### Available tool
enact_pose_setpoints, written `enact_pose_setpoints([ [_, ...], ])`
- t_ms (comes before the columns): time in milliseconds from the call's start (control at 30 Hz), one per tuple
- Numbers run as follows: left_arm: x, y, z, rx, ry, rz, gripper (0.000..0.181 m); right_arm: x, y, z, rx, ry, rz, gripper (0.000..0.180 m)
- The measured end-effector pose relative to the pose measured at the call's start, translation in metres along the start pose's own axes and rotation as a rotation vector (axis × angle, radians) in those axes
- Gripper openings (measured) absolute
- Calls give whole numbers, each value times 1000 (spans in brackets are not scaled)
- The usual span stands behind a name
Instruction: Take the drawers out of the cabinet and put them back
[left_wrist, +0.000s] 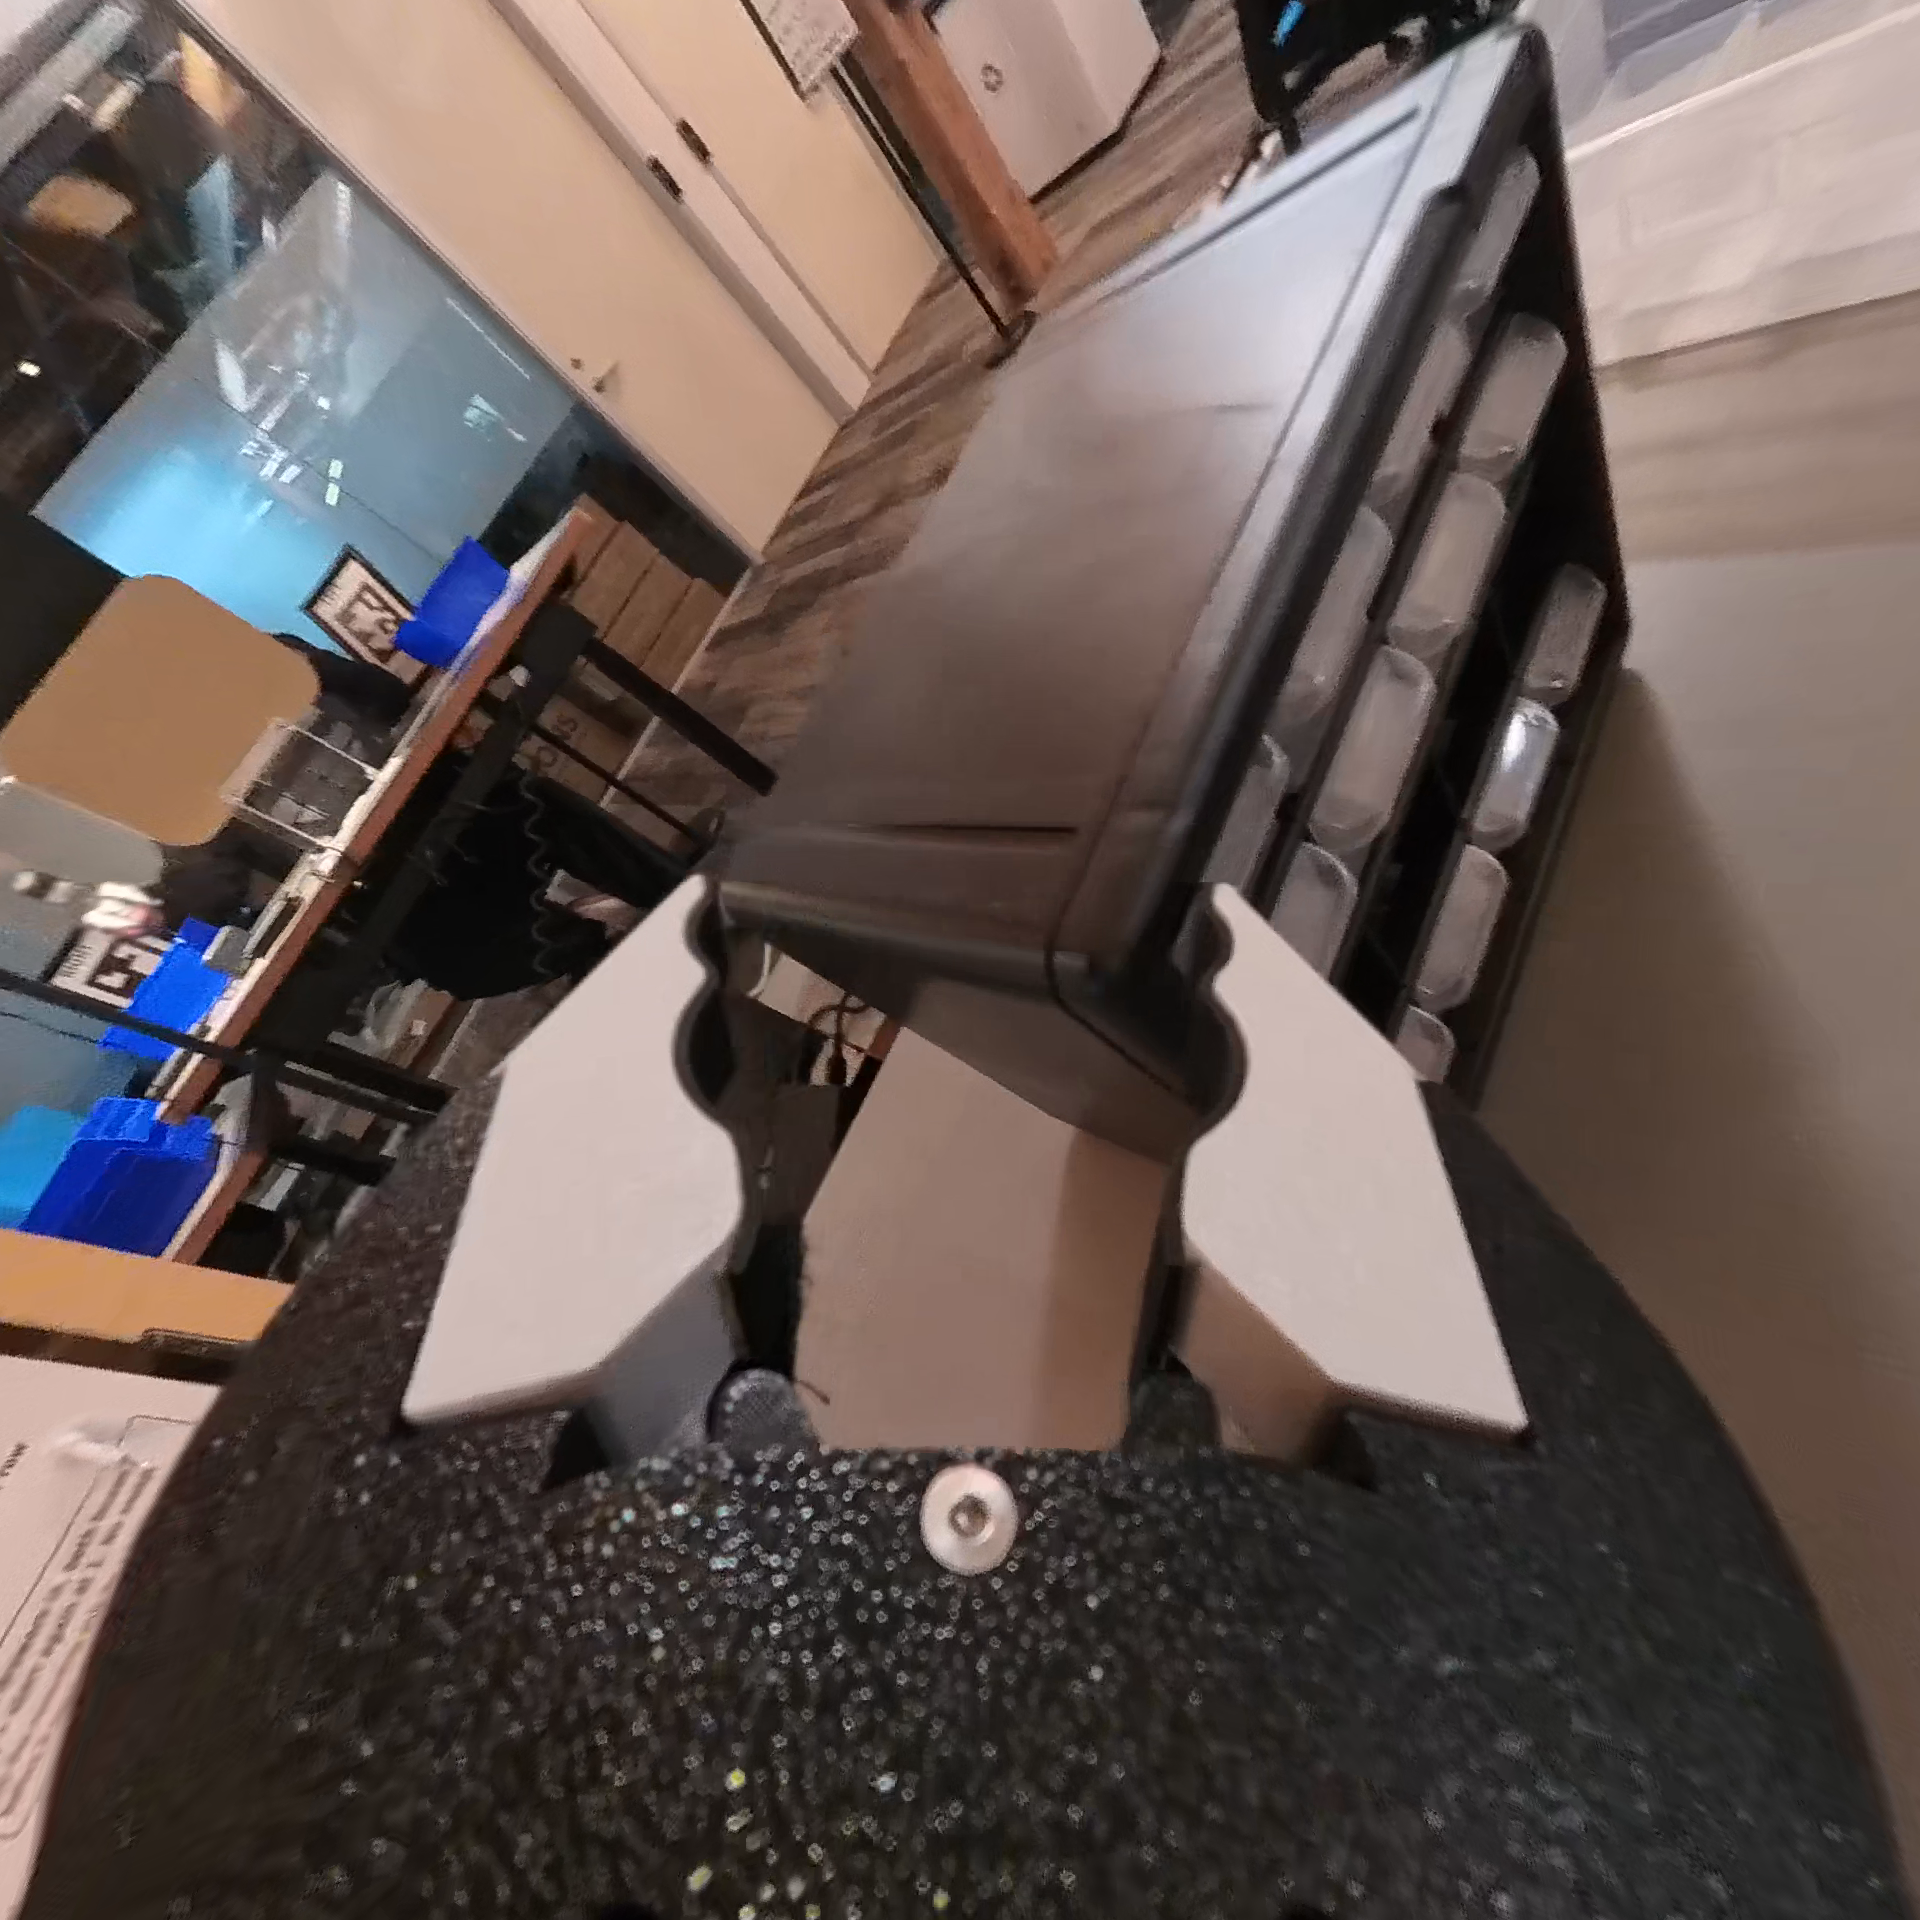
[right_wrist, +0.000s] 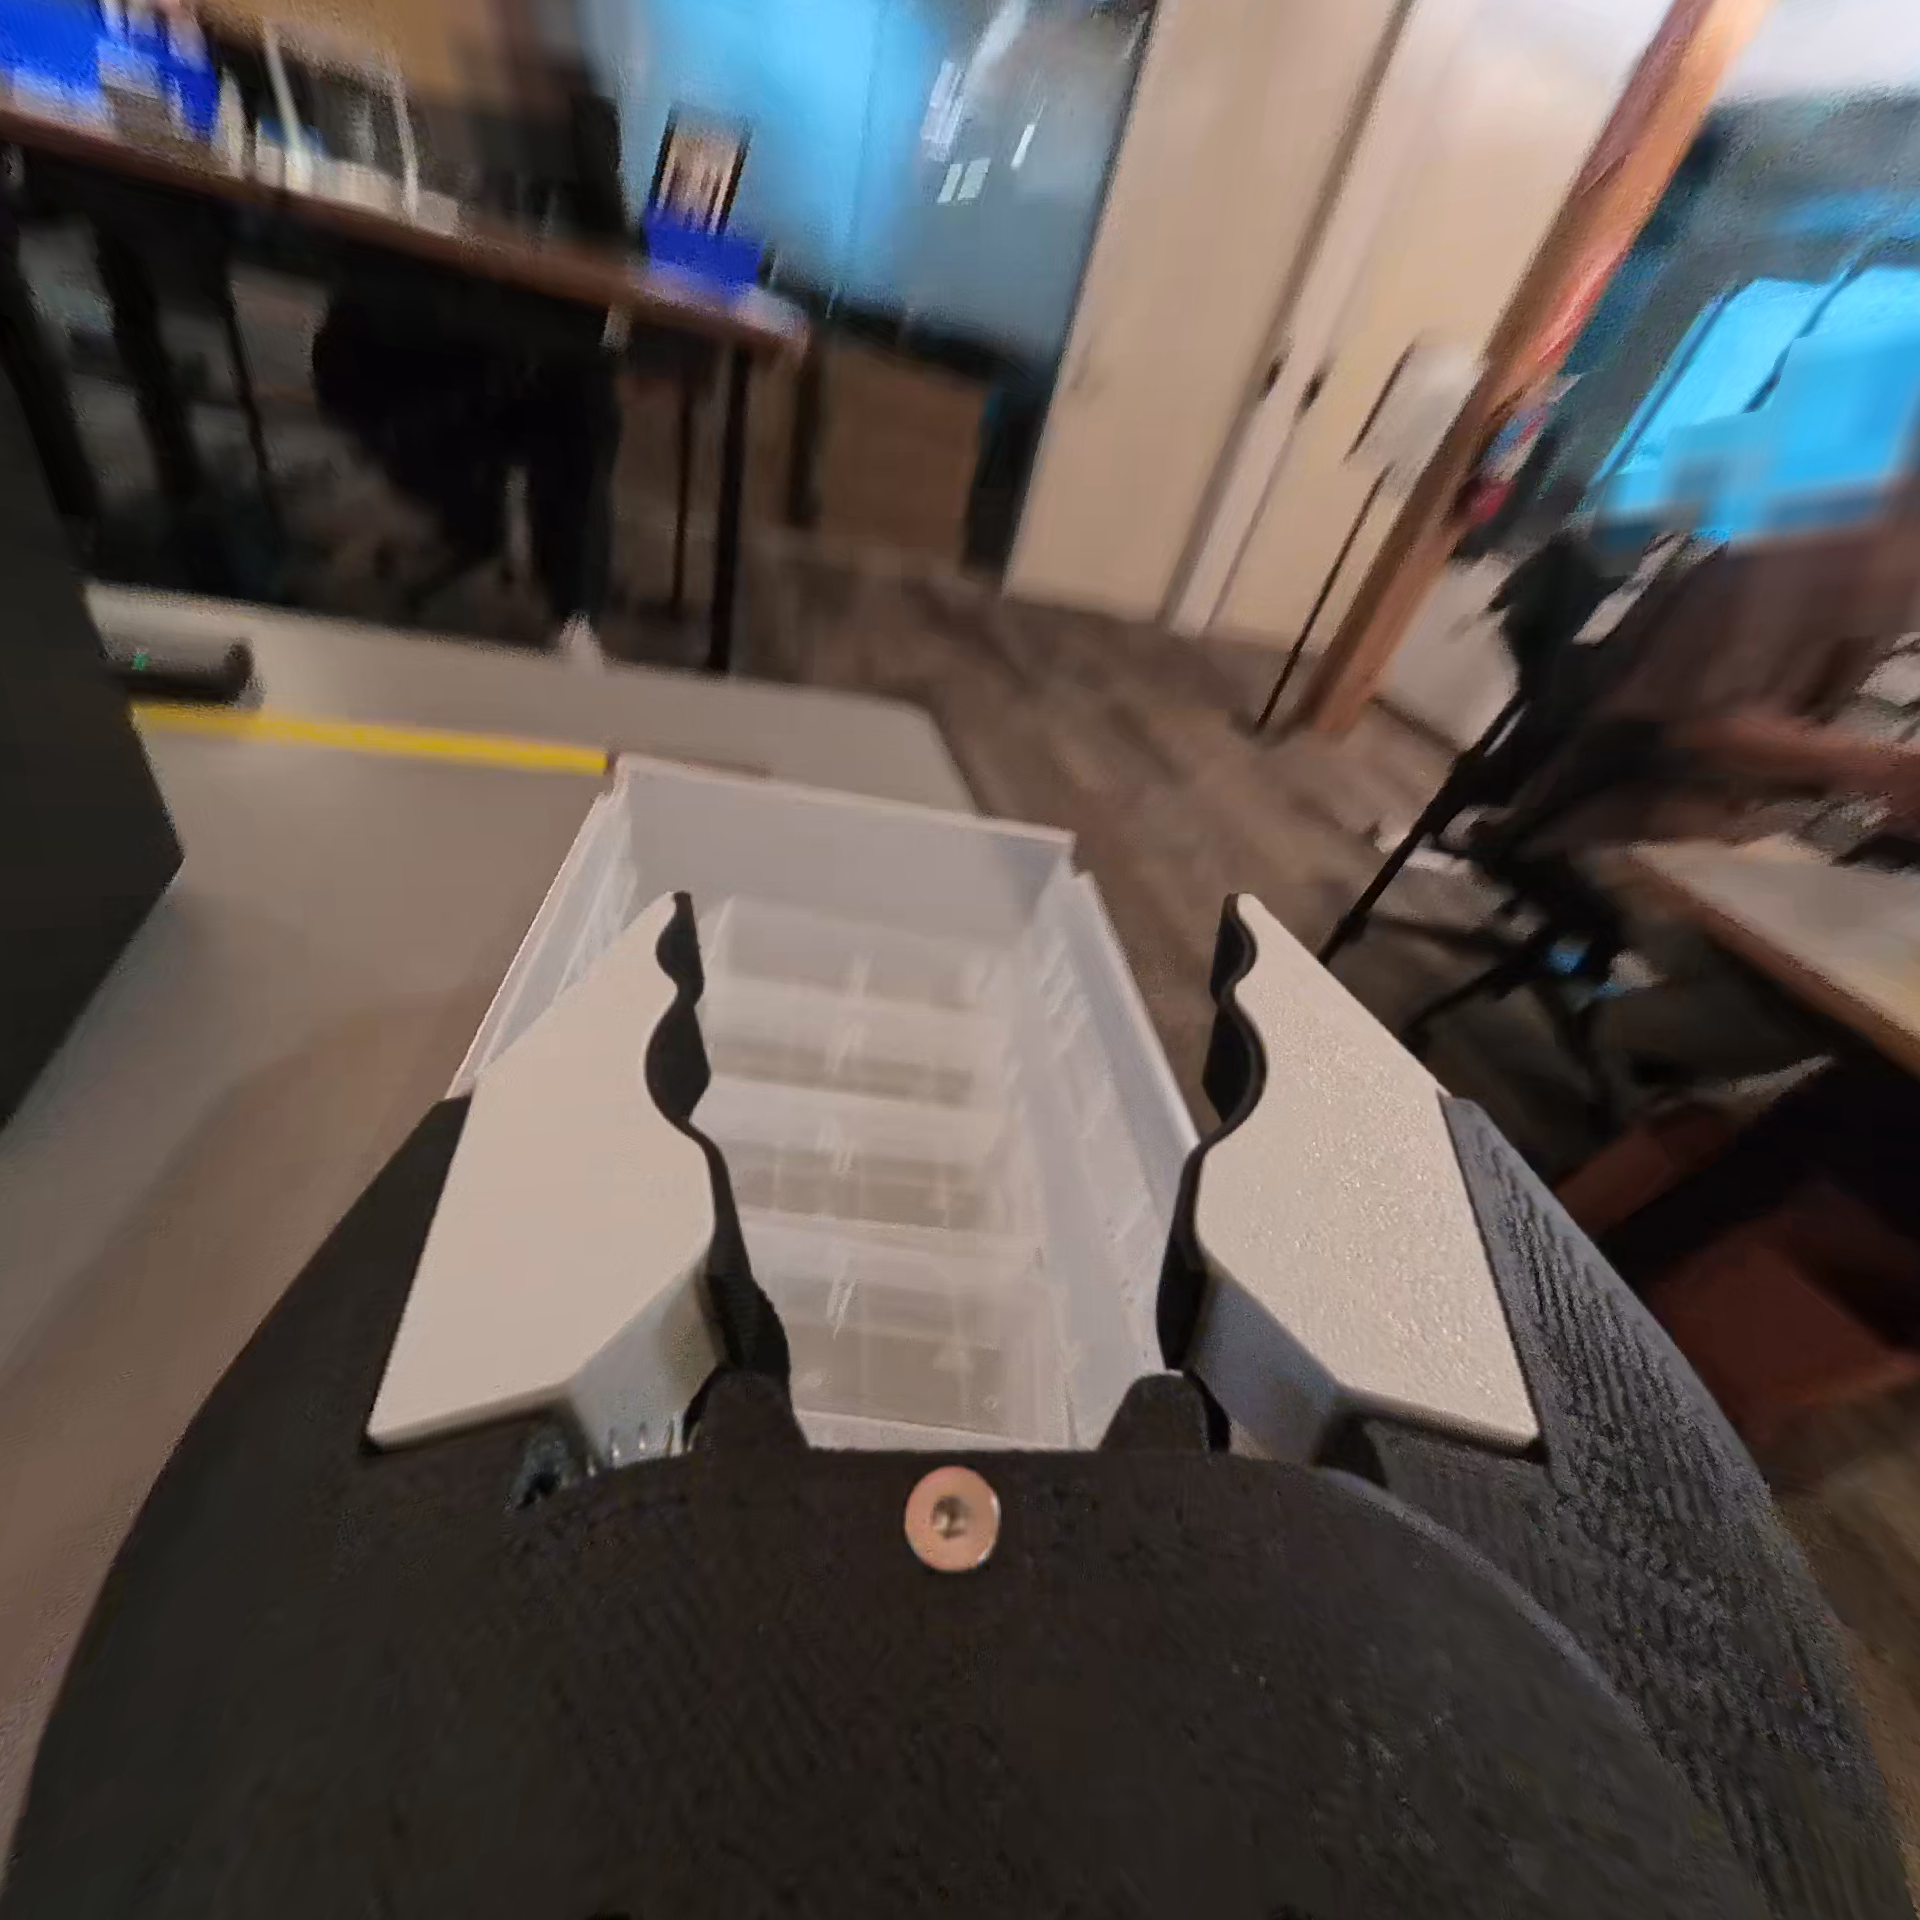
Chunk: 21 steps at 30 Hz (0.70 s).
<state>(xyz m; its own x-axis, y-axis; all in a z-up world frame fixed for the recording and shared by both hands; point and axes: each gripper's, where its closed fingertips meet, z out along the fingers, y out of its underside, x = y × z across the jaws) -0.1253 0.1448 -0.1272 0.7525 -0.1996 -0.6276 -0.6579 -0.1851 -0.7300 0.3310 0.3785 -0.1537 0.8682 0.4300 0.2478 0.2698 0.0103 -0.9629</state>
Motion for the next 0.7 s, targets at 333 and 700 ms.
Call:
enact_pose_setpoints([
  [333,-37,-21,-49,165,-334,-421,81,71,53,-54,199,414,-102,99],
  [700,-11,56,-147,-24,-536,-670,98,85,129,-13,-91,200,104,71],
])
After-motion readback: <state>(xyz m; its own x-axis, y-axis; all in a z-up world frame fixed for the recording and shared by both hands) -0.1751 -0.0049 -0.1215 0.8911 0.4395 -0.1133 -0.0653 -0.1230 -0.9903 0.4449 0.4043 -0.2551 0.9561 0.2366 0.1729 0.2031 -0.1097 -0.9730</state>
